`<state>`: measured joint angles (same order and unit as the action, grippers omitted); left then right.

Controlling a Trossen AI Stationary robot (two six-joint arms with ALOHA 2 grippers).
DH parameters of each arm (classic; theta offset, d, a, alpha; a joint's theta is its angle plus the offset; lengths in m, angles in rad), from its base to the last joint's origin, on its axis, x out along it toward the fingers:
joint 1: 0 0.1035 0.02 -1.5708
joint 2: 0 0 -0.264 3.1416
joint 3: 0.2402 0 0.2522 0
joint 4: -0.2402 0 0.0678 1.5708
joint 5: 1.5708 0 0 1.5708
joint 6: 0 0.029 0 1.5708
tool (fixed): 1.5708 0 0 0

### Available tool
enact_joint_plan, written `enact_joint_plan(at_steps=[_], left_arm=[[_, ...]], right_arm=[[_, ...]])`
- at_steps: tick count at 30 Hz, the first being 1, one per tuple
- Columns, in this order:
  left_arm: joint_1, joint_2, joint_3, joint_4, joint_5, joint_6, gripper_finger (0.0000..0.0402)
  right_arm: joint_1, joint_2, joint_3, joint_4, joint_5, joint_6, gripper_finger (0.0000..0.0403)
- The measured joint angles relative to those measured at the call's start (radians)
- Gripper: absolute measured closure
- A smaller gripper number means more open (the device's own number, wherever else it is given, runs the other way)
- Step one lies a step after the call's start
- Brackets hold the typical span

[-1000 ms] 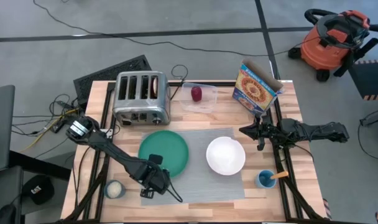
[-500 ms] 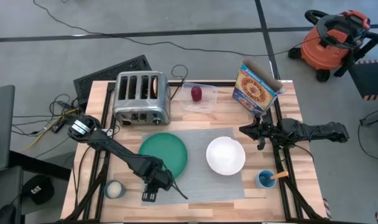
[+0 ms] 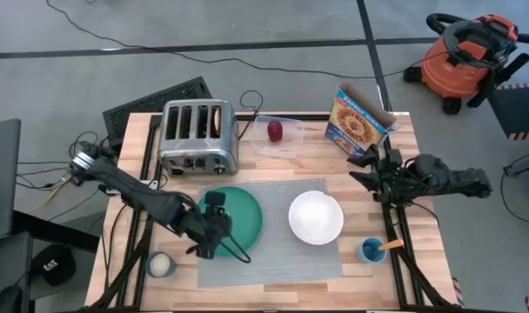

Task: Arrange a breakfast setting
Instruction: Pour the cereal into the white bowl

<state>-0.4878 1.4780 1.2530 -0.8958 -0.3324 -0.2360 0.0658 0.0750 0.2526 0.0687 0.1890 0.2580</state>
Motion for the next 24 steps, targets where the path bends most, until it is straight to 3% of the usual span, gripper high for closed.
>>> enact_joint_plan(at_steps=[6, 15, 18, 24], left_arm=[[0.031, -0.080, 0.000, 0.048, -0.006, 0.114, 0.0239], [0.083, -0.121, 0.000, 0.075, -0.005, 0.215, 0.0239], [0.093, -0.121, 0.000, 0.076, -0.005, 0.231, 0.0239], [0.107, -0.121, 0.000, 0.079, -0.005, 0.236, 0.0239]], right_arm=[[0.000, 0.172, 0.215, -0.162, 0.052, -0.031, 0.0132], [-0.002, 0.373, 0.633, -0.566, 0.105, -0.023, 0.0132], [-0.002, 0.401, 0.749, -0.679, 0.187, -0.023, 0.0133], [-0.002, 0.431, 0.898, -0.942, 0.463, 0.003, 0.0133]])
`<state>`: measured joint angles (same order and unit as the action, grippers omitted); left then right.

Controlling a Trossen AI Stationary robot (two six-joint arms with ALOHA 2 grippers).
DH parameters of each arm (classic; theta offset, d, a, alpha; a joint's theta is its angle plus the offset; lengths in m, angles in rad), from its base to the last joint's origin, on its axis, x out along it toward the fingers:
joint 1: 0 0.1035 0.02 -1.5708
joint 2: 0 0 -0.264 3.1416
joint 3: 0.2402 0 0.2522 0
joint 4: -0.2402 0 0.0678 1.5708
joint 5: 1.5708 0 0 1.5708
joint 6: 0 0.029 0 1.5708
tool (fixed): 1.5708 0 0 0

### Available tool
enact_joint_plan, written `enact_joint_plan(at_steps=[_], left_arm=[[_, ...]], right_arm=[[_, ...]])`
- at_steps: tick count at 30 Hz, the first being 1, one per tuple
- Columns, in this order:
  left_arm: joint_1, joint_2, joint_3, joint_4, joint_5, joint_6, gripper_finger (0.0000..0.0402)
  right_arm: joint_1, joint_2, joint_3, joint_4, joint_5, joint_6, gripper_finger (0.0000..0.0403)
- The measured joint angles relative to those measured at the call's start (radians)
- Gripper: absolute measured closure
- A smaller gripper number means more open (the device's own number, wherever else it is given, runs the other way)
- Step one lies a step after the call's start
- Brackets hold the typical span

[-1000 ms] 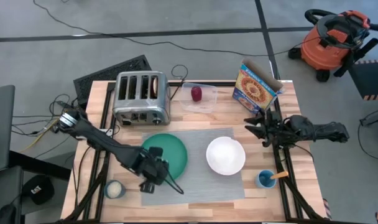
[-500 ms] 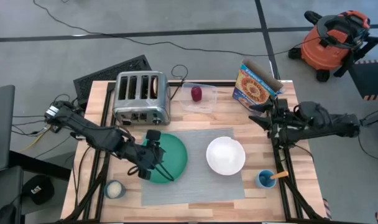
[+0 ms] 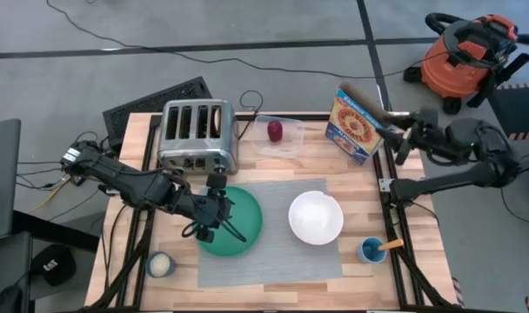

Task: Arrange a breakfast setting
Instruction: Pour the cereal into the white bowl

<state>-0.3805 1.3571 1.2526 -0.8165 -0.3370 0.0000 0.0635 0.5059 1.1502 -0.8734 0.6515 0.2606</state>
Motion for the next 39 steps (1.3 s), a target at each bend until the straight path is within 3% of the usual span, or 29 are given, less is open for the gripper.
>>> enact_joint_plan(at_steps=[4, 8, 14, 18, 23, 26, 39], left_arm=[[-0.001, 0.000, 0.000, 0.000, 0.001, -0.001, 0.0239], [-0.001, 0.000, 0.000, 0.000, 0.001, -0.001, 0.0239], [0.001, 0.000, 0.000, 0.000, -0.003, -0.001, 0.0239], [0.014, 0.000, 0.000, 0.003, -0.005, -0.002, 0.0239], [0.036, 0.000, 0.000, 0.004, -0.007, -0.001, 0.0239], [0.053, 0.000, 0.000, 0.005, 0.002, -0.001, 0.0239], [0.070, 0.001, 0.000, 0.060, 0.070, 0.055, 0.0239]], right_arm=[[-0.002, 0.006, 0.036, -0.123, 0.123, 0.004, 0.0133], [-0.024, 0.006, 0.060, -0.228, 0.163, 0.013, 0.0133], [-0.064, 0.005, 0.101, -0.466, 0.156, 0.125, 0.0133], [-0.074, 0.000, 0.102, -0.582, 0.072, 0.190, 0.0133], [-0.072, -0.011, 0.102, -0.626, -0.023, 0.229, 0.0133], [-0.072, -0.019, 0.099, -0.699, -0.024, 0.275, 0.0133], [-0.073, -0.103, -0.115, -0.649, -0.025, 0.369, 0.0132]])
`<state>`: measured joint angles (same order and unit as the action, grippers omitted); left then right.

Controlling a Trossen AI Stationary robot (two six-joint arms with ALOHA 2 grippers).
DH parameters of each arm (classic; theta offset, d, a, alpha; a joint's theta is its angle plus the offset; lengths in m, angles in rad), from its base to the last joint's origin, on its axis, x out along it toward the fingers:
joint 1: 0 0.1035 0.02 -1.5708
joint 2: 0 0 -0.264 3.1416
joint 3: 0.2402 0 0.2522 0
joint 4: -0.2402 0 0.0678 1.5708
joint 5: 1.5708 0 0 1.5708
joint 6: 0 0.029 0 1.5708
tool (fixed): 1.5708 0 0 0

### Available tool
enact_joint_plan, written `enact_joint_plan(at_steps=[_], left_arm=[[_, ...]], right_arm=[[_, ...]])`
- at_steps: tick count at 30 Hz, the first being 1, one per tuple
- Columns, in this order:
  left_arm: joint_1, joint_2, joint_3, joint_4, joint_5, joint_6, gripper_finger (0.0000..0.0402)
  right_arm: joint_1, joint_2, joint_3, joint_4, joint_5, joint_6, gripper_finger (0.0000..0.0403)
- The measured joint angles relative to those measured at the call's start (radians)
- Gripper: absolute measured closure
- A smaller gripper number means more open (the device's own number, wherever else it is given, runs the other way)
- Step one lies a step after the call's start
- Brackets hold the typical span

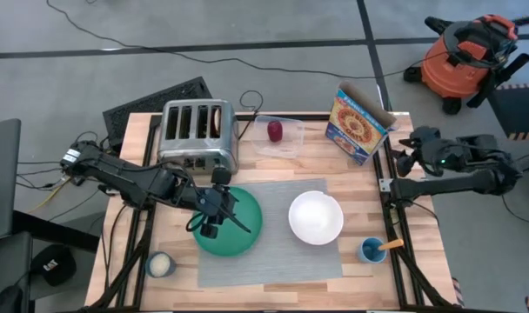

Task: Arrange a breakfast setting
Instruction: Pour the cereal into the white bowl

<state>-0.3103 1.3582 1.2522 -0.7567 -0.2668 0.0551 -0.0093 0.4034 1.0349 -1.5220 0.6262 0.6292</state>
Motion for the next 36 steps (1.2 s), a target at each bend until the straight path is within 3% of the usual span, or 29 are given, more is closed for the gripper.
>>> enact_joint_plan(at_steps=[6, 15, 25, 36], left_arm=[[0.000, 0.000, 0.000, 0.007, 0.000, 0.013, 0.0239], [0.000, 0.000, 0.000, 0.007, 0.046, 0.006, 0.0239], [0.000, 0.000, 0.000, 0.006, 0.051, 0.004, 0.0239], [0.000, 0.000, 0.000, 0.006, 0.051, 0.004, 0.0239]], right_arm=[[0.000, 0.001, -0.052, 0.079, 0.000, 0.001, 0.0116], [0.000, 0.000, -0.053, 0.079, 0.095, 0.041, 0.0009], [0.001, 0.001, -0.061, 0.127, 0.092, 0.011, 0.0055], [0.000, 0.002, -0.151, 0.216, 0.251, -0.012, 0.0057]])
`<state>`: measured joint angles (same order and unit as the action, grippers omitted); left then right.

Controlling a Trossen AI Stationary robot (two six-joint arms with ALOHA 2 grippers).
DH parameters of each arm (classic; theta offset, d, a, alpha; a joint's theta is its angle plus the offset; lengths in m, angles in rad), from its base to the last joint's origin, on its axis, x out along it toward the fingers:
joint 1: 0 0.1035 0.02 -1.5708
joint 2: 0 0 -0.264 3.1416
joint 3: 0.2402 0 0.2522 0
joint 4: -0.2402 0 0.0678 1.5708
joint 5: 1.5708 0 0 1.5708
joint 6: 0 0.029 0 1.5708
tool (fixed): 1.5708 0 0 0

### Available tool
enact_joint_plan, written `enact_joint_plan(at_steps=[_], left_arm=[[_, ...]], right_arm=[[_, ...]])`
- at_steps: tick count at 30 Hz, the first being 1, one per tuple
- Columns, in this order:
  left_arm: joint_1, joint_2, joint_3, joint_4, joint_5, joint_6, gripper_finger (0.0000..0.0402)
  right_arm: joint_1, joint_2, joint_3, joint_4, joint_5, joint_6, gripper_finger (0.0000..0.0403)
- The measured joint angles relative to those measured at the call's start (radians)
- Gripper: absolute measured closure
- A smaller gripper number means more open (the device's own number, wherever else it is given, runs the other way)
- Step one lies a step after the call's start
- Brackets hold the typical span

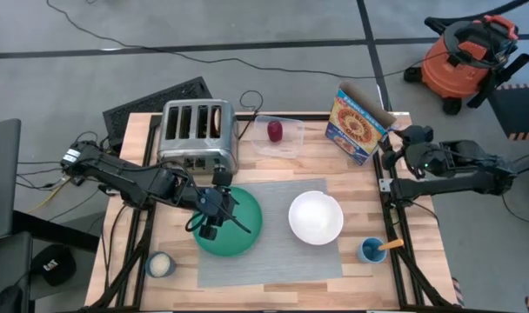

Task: Arrange a breakfast setting
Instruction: Pour the cereal into the white bowl

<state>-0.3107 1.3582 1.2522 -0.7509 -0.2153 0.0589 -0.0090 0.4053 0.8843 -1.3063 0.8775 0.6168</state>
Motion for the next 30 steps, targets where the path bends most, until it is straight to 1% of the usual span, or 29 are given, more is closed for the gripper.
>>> enact_joint_plan(at_steps=[2, 8, 16, 20, 23, 26, 30], left_arm=[[0.000, 0.000, 0.000, 0.000, 0.000, 0.000, 0.0239], [0.000, 0.000, 0.000, 0.000, 0.000, 0.005, 0.0239], [0.000, 0.000, 0.000, 0.011, -0.001, 0.012, 0.0239], [0.000, 0.000, 0.000, 0.019, -0.003, 0.012, 0.0239], [0.000, 0.000, 0.000, 0.036, -0.005, 0.017, 0.0239], [0.000, -0.001, 0.000, 0.054, -0.005, 0.029, 0.0239], [0.000, -0.001, 0.000, 0.063, -0.005, 0.042, 0.0239]], right_arm=[[0.000, 0.000, -0.007, 0.005, 0.025, -0.001, 0.0057], [0.000, 0.000, -0.043, 0.088, 0.043, -0.072, 0.0057], [0.000, 0.008, -0.043, 0.113, 0.103, -0.110, 0.0057], [0.000, 0.008, -0.043, 0.156, 0.154, -0.164, 0.0057], [-0.003, 0.008, -0.043, 0.220, 0.158, -0.224, 0.0057], [-0.028, 0.022, -0.043, 0.230, 0.157, -0.235, 0.0057], [-0.090, 0.046, -0.043, 0.222, 0.149, -0.236, 0.0057]])
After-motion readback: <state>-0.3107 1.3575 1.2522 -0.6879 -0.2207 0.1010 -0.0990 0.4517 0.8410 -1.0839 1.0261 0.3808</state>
